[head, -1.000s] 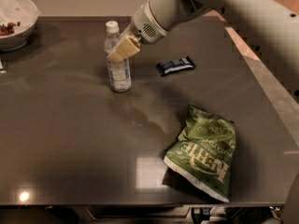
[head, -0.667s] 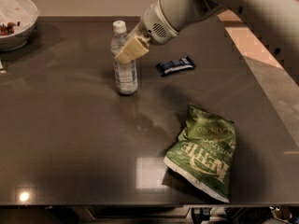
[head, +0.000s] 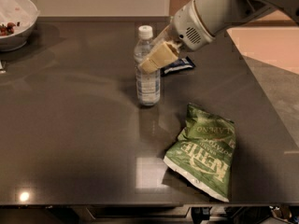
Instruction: Move blue plastic bottle near green jalapeno chip bag
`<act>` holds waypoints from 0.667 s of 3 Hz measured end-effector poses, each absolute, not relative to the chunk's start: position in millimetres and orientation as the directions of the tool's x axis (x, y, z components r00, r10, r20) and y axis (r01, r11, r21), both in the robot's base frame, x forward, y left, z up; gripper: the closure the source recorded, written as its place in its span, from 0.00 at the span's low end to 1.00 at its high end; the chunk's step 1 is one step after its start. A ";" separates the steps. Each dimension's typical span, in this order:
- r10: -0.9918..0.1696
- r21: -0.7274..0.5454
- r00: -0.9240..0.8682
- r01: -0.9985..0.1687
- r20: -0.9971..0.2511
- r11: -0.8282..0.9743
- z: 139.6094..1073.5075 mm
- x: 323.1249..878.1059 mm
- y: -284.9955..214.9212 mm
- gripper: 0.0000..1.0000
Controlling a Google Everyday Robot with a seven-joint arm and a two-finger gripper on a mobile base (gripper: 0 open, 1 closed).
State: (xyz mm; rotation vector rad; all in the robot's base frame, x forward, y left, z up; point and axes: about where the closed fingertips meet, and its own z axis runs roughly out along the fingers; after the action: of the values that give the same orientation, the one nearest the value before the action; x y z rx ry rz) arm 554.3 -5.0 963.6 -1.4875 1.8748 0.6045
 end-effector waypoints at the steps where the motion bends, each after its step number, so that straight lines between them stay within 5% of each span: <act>1: -0.670 -0.035 -0.158 -0.963 -0.726 0.266 964.2 535.6 -27.7 1.00; 2: -0.676 -0.034 -0.166 -0.961 -0.718 0.273 958.5 510.4 -44.9 1.00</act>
Offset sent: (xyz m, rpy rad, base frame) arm -0.0744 -0.0669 -0.0195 -0.0379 0.0326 -0.0463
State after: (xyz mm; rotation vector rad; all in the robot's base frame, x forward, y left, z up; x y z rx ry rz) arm 510.4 -44.9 958.5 -1.4720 1.9189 0.5850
